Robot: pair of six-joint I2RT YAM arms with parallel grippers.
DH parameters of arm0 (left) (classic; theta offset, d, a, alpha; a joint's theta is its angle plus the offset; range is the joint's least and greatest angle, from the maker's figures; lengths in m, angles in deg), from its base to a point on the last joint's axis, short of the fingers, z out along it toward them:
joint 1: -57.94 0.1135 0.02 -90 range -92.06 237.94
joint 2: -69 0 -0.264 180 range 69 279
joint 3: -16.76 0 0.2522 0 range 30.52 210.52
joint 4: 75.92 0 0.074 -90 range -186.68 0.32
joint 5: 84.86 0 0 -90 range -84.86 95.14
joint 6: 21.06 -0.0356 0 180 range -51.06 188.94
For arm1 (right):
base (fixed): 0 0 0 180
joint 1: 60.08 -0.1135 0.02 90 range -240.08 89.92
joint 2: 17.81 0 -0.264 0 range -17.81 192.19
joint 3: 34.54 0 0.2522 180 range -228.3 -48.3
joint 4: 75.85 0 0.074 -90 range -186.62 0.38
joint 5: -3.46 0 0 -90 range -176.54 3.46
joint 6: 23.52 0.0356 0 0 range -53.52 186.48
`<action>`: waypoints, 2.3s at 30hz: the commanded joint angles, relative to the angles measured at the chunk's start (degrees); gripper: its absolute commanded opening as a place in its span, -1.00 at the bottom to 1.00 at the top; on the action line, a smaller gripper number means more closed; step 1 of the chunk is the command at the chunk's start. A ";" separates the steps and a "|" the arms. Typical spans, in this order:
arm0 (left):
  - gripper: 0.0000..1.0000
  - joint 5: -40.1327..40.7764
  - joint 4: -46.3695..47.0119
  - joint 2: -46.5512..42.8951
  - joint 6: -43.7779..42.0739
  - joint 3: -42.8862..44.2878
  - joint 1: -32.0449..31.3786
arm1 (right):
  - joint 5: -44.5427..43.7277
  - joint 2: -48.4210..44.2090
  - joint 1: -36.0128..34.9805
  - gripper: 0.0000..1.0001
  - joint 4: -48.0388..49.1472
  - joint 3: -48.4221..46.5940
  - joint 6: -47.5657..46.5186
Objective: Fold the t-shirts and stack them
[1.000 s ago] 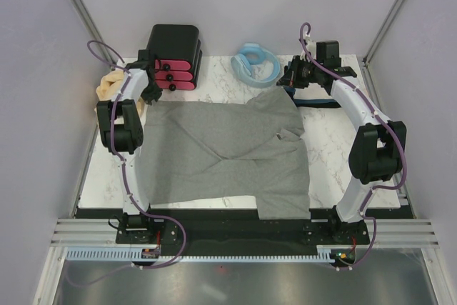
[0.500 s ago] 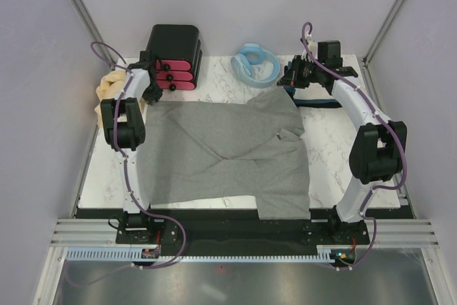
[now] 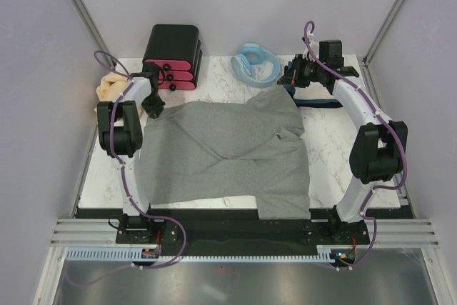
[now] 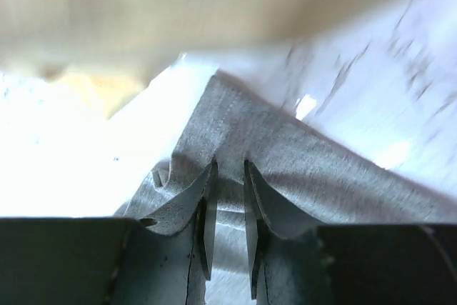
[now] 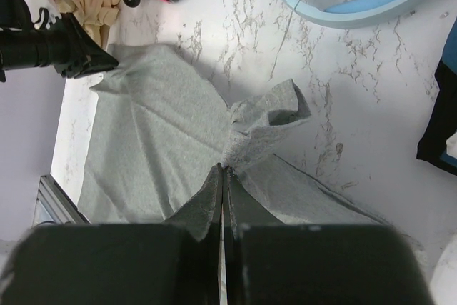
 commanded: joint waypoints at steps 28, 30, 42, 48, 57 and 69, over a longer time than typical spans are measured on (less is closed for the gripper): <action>-0.32 3.84 -0.45 -2.13 -3.74 3.72 -3.41 | 2.11 -3.40 0.57 -1.00 3.76 2.63 0.60; -0.33 3.84 -0.63 -2.57 -3.31 2.58 -3.24 | 2.37 -3.04 0.66 -1.00 3.76 2.37 0.60; -0.25 4.28 -0.36 -5.29 -2.87 -2.78 -0.87 | 2.64 -1.81 0.84 -1.00 3.84 1.49 0.77; -0.22 3.75 -0.27 -5.56 -2.69 -3.22 -0.51 | 2.73 -1.64 0.93 -1.00 3.84 1.40 0.86; -0.20 3.40 0.16 -5.82 -2.69 -3.05 1.42 | 2.73 -1.64 1.10 -1.00 3.93 1.58 0.77; -0.19 2.00 0.78 -5.56 -3.13 -1.90 1.86 | 2.81 -1.81 1.01 -1.00 3.76 1.49 0.69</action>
